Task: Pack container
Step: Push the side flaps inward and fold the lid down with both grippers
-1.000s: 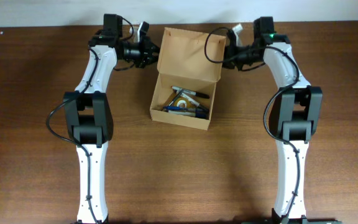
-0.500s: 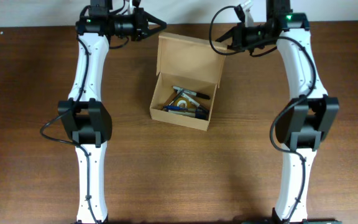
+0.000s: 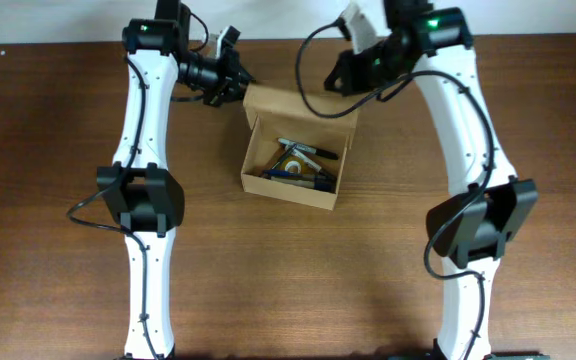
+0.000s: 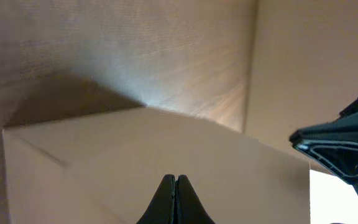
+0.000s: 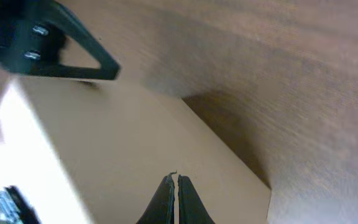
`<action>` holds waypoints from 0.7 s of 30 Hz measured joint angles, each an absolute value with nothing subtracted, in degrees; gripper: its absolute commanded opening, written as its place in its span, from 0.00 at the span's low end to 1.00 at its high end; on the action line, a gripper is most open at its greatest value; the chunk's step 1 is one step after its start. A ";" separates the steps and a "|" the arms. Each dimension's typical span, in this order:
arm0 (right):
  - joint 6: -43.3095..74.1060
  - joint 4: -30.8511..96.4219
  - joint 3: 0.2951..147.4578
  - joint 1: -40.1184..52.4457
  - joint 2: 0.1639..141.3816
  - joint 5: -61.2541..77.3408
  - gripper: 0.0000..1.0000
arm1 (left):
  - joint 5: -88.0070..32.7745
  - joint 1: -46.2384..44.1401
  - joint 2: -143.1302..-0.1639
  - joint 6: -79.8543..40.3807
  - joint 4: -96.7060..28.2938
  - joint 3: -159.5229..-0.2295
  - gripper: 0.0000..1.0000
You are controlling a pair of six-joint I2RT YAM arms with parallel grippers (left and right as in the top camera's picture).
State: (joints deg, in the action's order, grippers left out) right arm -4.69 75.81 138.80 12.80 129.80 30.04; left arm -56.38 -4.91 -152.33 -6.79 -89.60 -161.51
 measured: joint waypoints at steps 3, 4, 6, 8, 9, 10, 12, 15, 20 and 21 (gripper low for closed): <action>-4.80 78.04 138.80 14.98 129.54 24.60 0.04 | -53.25 -5.61 -152.33 -4.03 -95.13 -165.05 0.02; -4.82 78.74 138.80 15.66 129.40 22.96 0.04 | -52.05 -5.85 -152.33 -3.40 -96.09 -166.34 0.01; -4.91 79.77 138.80 17.23 128.57 19.29 0.04 | -50.17 -6.26 -152.07 -2.52 -96.44 -168.24 0.02; -4.80 80.64 138.80 19.11 126.98 15.40 0.04 | -47.29 -6.68 -151.22 -2.48 -96.47 -168.55 0.01; -4.67 80.88 138.80 19.84 126.26 13.85 0.04 | -45.30 -6.87 -150.58 -2.57 -96.49 -168.55 0.01; -4.62 81.06 138.80 20.78 125.14 11.92 0.04 | -43.35 -7.18 -149.80 -2.59 -96.49 -168.55 0.01; -4.51 81.56 138.80 22.24 123.15 8.91 0.04 | -39.92 -7.64 -148.14 -2.59 -96.49 -168.55 0.01; -4.03 82.67 138.80 24.08 119.68 3.70 0.04 | -32.86 -8.75 -143.81 -2.94 -96.55 -168.55 0.02; -3.14 83.88 138.80 25.02 112.77 -1.63 0.04 | -21.17 -11.14 -132.35 -3.46 -96.51 -168.55 0.01; -3.07 84.03 138.82 24.86 111.02 -2.46 0.04 | -18.50 -11.62 -129.69 -3.55 -96.51 -168.55 0.02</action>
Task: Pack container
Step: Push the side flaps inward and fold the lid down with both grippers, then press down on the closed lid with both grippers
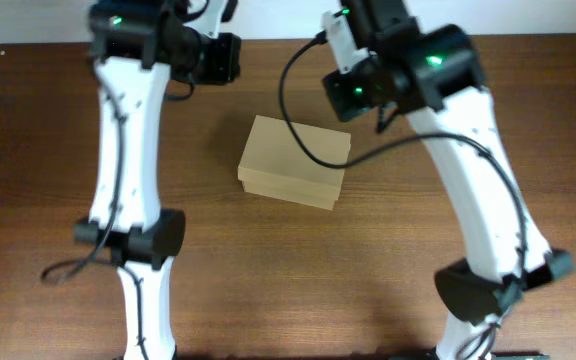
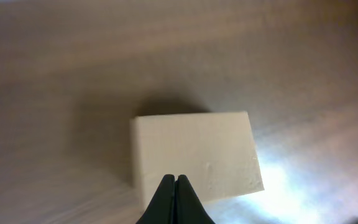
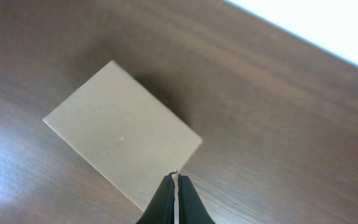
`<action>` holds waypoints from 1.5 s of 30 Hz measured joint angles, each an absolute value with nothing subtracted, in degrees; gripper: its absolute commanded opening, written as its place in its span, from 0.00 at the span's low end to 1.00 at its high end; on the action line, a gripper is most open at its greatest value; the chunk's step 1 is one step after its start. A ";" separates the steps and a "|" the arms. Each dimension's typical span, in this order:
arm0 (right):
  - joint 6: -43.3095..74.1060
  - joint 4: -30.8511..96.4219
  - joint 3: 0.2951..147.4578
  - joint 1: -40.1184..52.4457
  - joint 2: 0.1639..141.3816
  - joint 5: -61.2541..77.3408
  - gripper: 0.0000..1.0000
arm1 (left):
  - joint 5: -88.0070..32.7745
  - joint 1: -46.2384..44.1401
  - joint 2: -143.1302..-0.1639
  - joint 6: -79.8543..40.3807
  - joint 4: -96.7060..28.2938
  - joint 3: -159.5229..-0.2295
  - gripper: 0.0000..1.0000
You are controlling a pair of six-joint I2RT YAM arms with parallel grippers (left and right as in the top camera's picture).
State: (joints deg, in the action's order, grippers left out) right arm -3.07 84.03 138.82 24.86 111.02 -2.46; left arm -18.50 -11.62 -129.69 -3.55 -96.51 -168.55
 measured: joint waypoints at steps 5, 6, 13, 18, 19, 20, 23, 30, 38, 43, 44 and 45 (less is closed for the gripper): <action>-2.52 84.68 139.31 24.01 107.90 -3.75 0.04 | -8.71 -13.56 -118.43 -3.77 -96.44 -166.17 0.02; -2.26 85.06 139.28 23.90 107.81 -3.90 0.04 | -7.27 -13.91 -116.51 -3.88 -96.44 -164.57 0.01; -1.61 84.75 131.22 23.49 108.25 -2.24 0.04 | -6.50 -14.61 -112.95 -3.42 -95.33 -146.78 0.02; -1.21 77.49 119.31 22.20 109.65 1.52 0.04 | -10.39 -14.61 -115.66 -2.11 -85.62 -128.86 0.01; -0.82 76.16 116.88 21.93 110.00 2.24 0.04 | -11.38 -14.61 -115.87 -1.89 -83.24 -125.54 0.02; -0.56 74.91 114.74 21.69 110.26 2.94 0.04 | -12.34 -14.61 -116.20 -1.63 -81.54 -122.69 0.01; 0.19 72.16 108.90 20.82 110.80 5.02 0.04 | -14.41 -14.63 -116.29 -1.19 -76.09 -115.20 0.02; 1.32 67.37 99.42 19.94 110.87 7.51 0.04 | -17.12 -14.63 -116.29 -1.06 -70.28 -106.39 0.01; 1.54 64.07 94.48 19.94 110.87 9.69 0.04 | -18.96 -14.63 -116.27 -1.06 -65.93 -100.29 0.02; 1.54 62.81 94.26 19.94 110.87 10.11 0.04 | -19.94 -14.44 -115.31 -1.06 -63.09 -97.06 0.02; 1.54 62.26 94.00 19.94 110.87 10.20 0.04 | -20.03 -14.44 -114.98 -1.06 -62.72 -96.49 0.02; 1.54 62.04 93.76 19.94 110.87 10.24 0.04 | -20.16 -14.44 -114.80 -1.06 -62.48 -96.12 0.01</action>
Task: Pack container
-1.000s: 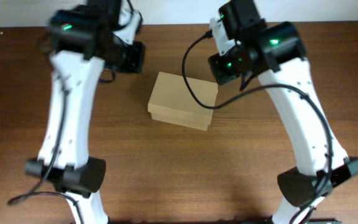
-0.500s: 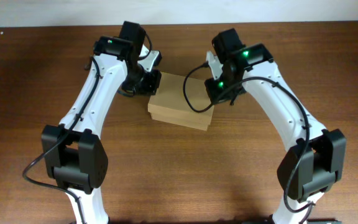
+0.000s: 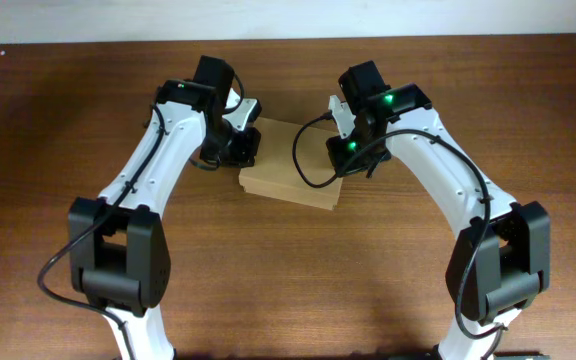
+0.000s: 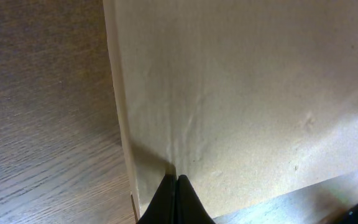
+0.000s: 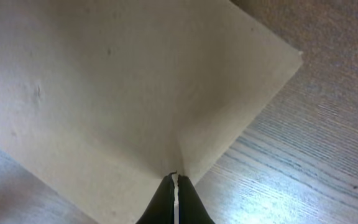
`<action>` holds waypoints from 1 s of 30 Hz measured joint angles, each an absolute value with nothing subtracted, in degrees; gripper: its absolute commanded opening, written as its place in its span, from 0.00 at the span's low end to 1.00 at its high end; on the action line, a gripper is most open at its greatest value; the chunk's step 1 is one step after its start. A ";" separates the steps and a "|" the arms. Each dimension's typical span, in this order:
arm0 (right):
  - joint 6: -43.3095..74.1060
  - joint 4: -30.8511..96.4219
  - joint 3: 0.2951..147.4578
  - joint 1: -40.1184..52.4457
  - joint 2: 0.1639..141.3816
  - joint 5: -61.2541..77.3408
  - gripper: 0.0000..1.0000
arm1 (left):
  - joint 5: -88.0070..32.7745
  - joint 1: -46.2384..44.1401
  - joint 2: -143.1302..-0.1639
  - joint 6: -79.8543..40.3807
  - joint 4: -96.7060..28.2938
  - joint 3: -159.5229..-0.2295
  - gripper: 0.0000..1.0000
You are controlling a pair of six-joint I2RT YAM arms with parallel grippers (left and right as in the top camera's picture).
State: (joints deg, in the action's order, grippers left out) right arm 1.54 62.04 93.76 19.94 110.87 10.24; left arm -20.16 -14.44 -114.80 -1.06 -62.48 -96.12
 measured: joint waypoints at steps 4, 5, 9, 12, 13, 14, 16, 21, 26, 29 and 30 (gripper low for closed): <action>1.54 61.36 93.14 19.94 110.87 10.24 0.04 | -20.47 -14.41 -114.59 -1.06 -62.30 -95.79 0.02; 1.52 61.28 93.14 19.94 110.87 10.26 0.04 | -20.56 -14.39 -114.59 -1.06 -62.57 -95.92 0.02; 1.54 63.35 96.95 19.94 110.91 10.13 0.04 | -20.16 -14.28 -115.11 -1.08 -69.52 -100.68 0.02; 1.54 65.56 106.32 19.94 110.80 8.62 0.04 | -18.65 -13.17 -115.09 -1.06 -73.71 -109.80 0.02; 1.50 66.72 109.51 19.94 110.74 7.73 0.04 | -17.98 -12.69 -115.09 -1.04 -74.52 -112.46 0.02; 1.50 68.12 114.15 19.94 110.74 6.24 0.04 | -16.99 -11.99 -115.07 -1.06 -76.03 -116.38 0.02; 1.43 69.67 122.13 19.94 110.37 3.66 0.04 | -14.76 -10.70 -114.93 -1.04 -78.89 -122.89 0.03; 0.54 71.57 140.62 19.94 108.86 -2.09 0.04 | -7.84 -7.86 -114.30 -1.06 -84.55 -137.21 0.12; -1.63 71.48 155.57 19.94 107.50 -5.89 0.04 | -0.86 -5.54 -112.53 -1.06 -86.41 -148.49 0.31; -2.17 71.29 161.64 19.94 106.96 -8.49 0.15 | 2.28 -4.38 -110.10 -0.67 -86.39 -152.88 0.49; -2.42 71.22 163.39 19.94 106.89 -9.39 0.25 | 3.29 -4.08 -109.25 -0.51 -86.39 -153.95 0.57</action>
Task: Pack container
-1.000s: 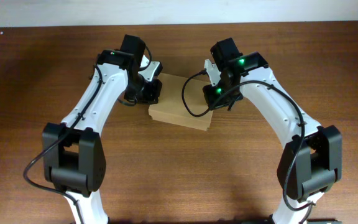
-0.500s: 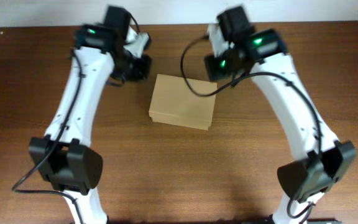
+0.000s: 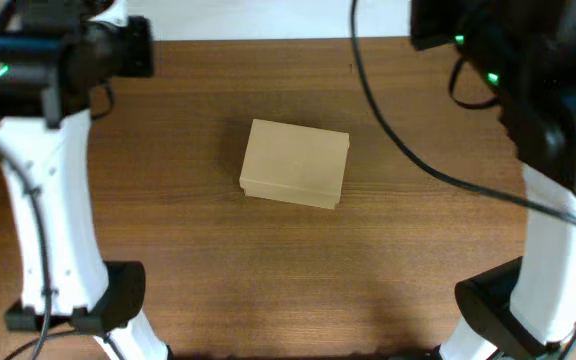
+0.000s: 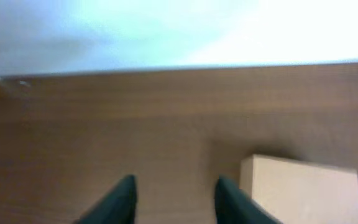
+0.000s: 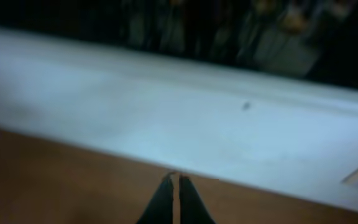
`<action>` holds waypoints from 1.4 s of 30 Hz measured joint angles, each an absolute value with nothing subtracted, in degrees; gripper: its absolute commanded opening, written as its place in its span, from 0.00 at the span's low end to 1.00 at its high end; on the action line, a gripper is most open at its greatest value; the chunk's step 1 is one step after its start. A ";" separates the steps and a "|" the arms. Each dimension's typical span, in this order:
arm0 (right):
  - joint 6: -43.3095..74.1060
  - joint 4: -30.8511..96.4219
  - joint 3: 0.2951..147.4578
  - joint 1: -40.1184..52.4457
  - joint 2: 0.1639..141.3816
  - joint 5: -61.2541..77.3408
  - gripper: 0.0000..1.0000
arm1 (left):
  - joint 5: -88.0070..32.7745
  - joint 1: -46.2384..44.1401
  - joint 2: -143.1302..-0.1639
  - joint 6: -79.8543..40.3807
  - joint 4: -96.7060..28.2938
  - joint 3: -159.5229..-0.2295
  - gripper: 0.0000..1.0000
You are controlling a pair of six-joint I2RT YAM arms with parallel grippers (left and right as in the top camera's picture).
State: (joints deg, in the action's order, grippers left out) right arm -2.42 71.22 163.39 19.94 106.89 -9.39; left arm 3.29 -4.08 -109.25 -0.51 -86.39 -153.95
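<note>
The tan cardboard box (image 3: 295,165) stands shut in the middle of the brown table, its contents hidden under the lid. In the left wrist view the box (image 4: 300,186) shows at the lower right. My left gripper (image 4: 176,198) is open and empty, high above the table to the left of the box. My right gripper (image 5: 174,190) is shut on nothing and points at the table's far edge and the white wall beyond. The box is out of the right wrist view. Both arms are raised well clear of the box.
The left arm (image 3: 38,150) runs down the left side of the overhead view and the right arm (image 3: 558,150) down the right side. The table's far edge (image 3: 268,40) meets a white wall behind the box.
Both shut grippers were pressing on the box lid. Now both are lifted high and away from the box. The left gripper has opened and the right stays shut. The box has not moved.
At first the box stood open with pens inside, both shut grippers at its back flap. Then the lid was down and the arms hovered above. Later both shut tips pressed on the lid. Now the arms are up and away, the box shut.
</note>
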 measured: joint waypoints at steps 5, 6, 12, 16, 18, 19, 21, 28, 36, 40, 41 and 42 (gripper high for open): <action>-3.01 71.16 168.66 19.94 106.45 -12.01 0.99 | 7.14 -2.57 -103.44 -0.45 -86.37 -156.05 1.00; -3.01 71.16 168.81 19.94 106.32 -12.25 0.99 | 7.60 -2.42 -102.30 -0.54 -86.37 -156.20 1.00; -3.22 72.69 168.92 19.94 106.30 -12.69 0.99 | 8.49 -2.26 -100.51 -0.62 -86.37 -156.55 1.00; -3.27 73.56 168.92 19.94 106.30 -12.84 0.99 | 8.62 -2.26 -100.92 -0.60 -86.39 -156.55 1.00; -3.25 73.95 168.92 19.94 106.30 -12.86 0.99 | 8.62 -2.26 -100.92 -0.60 -86.39 -156.55 1.00; -3.22 74.11 168.92 19.94 106.30 -12.86 0.99 | 8.62 -2.26 -100.92 -0.62 -86.39 -156.55 1.00; -3.25 74.17 168.92 19.94 106.30 -12.86 0.99 | 8.62 -2.26 -100.92 -0.60 -86.39 -156.55 1.00; -3.20 74.19 168.92 19.94 106.30 -12.86 0.99 | 8.62 -2.26 -100.92 -0.62 -87.83 -156.55 1.00; -3.25 74.22 168.92 19.94 106.30 -12.86 0.99 | 8.64 -2.26 -100.92 -0.60 -92.38 -156.55 1.00; -3.25 74.22 168.92 19.94 106.30 -12.86 0.99 | 8.64 -2.26 -100.92 -0.60 -95.02 -156.55 1.00; -3.27 74.19 168.92 19.94 106.32 -12.86 0.99 | 8.62 -2.26 -100.92 -0.60 -95.98 -156.55 1.00; -3.22 74.67 168.92 19.94 106.32 -12.88 0.99 | 8.64 -2.26 -100.92 -0.60 -96.40 -156.55 1.00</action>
